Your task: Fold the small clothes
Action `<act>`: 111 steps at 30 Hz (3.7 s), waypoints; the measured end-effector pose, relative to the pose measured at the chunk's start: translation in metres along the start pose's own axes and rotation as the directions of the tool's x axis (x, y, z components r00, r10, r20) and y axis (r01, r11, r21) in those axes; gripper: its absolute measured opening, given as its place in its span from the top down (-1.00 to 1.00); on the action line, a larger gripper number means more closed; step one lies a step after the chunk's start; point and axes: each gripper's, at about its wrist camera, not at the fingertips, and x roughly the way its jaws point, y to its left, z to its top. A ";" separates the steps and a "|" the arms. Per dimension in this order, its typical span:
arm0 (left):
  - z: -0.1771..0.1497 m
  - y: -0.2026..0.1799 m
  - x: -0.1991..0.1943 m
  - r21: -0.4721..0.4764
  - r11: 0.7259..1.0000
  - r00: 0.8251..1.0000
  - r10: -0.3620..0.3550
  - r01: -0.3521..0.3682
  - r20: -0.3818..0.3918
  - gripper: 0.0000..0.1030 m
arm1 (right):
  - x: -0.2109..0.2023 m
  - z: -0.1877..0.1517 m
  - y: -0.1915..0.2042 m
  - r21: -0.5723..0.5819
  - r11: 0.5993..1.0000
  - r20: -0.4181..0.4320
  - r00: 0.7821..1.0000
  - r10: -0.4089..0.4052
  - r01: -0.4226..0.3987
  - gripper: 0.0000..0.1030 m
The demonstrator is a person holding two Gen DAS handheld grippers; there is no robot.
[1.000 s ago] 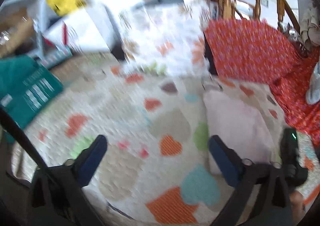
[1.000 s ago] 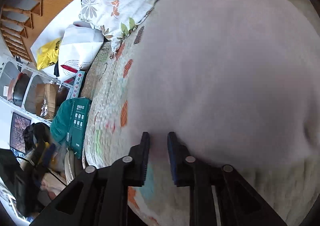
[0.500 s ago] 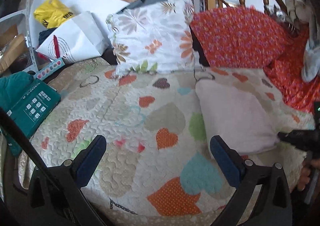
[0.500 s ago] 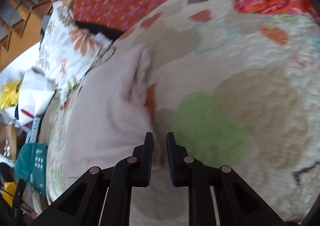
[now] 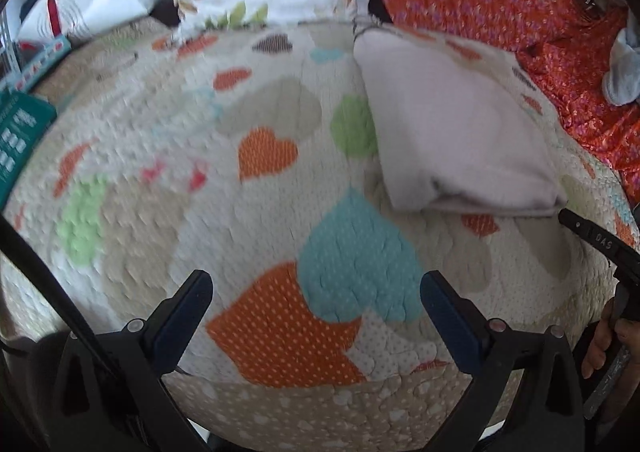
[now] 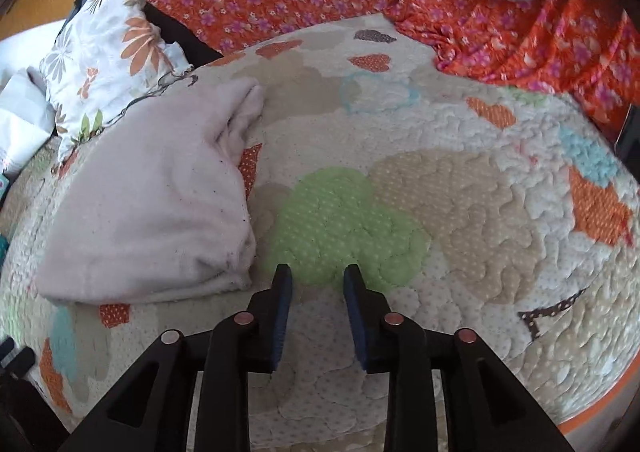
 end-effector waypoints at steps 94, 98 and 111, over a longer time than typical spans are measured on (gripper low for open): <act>-0.018 -0.025 -0.019 -0.006 0.998 0.996 0.069 -0.069 -0.060 -1.00 | -0.012 -0.012 0.016 -0.007 0.982 0.114 0.976 -0.186 0.188 -0.89; -0.019 -0.021 -0.015 -0.012 0.997 0.995 0.074 -0.075 -0.074 -1.00 | -0.010 -0.013 0.014 0.004 0.983 0.102 0.977 -0.185 0.185 -0.89; -0.018 -0.019 -0.011 -0.012 0.997 0.993 0.079 -0.081 -0.086 -1.00 | -0.005 -0.014 0.016 -0.008 0.984 0.088 0.980 -0.176 0.178 -0.89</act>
